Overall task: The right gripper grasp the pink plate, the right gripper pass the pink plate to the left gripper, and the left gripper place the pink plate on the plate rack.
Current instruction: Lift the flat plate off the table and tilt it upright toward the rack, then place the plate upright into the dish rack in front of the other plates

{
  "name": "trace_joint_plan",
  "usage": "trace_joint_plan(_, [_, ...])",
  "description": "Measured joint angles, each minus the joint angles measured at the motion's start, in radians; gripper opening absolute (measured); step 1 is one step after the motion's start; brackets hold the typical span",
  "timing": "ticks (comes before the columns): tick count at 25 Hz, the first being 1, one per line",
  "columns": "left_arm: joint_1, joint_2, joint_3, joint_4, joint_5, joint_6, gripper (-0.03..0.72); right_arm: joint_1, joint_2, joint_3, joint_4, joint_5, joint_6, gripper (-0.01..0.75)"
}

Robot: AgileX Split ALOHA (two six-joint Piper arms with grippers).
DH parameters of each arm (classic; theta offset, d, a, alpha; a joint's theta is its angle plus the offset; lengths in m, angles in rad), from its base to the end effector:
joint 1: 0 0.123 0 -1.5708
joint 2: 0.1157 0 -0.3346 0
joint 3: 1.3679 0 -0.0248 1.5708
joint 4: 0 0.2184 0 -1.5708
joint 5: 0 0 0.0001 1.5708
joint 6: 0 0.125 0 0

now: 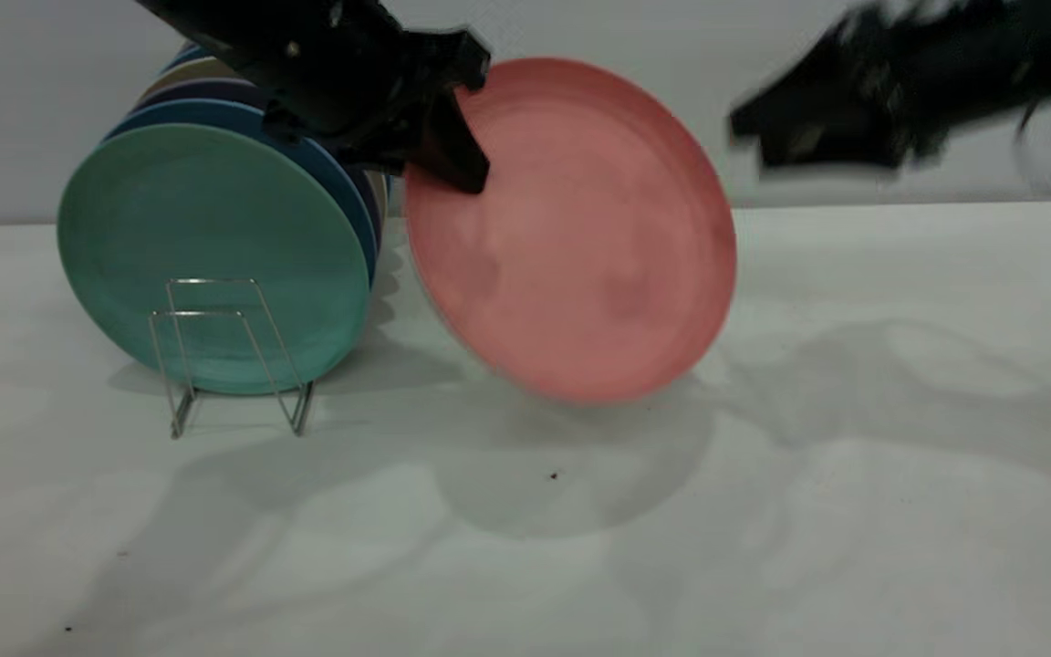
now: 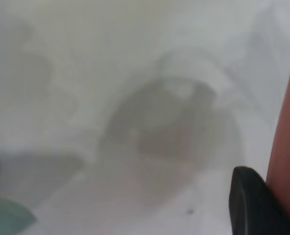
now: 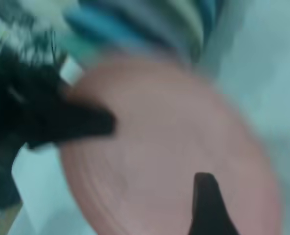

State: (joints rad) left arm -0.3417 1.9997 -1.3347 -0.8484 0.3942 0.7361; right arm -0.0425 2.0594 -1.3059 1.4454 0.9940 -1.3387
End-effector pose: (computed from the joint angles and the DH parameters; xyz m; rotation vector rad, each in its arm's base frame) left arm 0.4111 -0.1845 0.2210 0.4617 2.3971 -0.5411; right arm 0.4266 0.0860 0.2305 -0.3825 2.1847 1.1475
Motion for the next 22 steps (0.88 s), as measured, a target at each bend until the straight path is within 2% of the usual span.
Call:
trace_joint_plan(7, [0.059,-0.134,0.002,0.144,0.022,0.21,0.094,-0.116,-0.304,0.0,-0.177,0.138,0.135,0.477])
trace_joint_plan(14, [0.171,-0.334,0.002,0.326,0.096,0.487,0.093,-0.12,-0.626,0.0,-0.461,0.21,0.355,0.394])
trace_joint_plan(19, [0.248,-0.428,0.002,0.356,0.176,0.756,0.093,-0.12,-0.803,0.014,-0.66,0.228,0.55,0.358])
trace_joint_plan(22, [0.308,-0.449,0.002,0.357,0.243,0.904,0.093,-0.12,-0.908,0.075,-0.745,0.23,0.624,0.338])
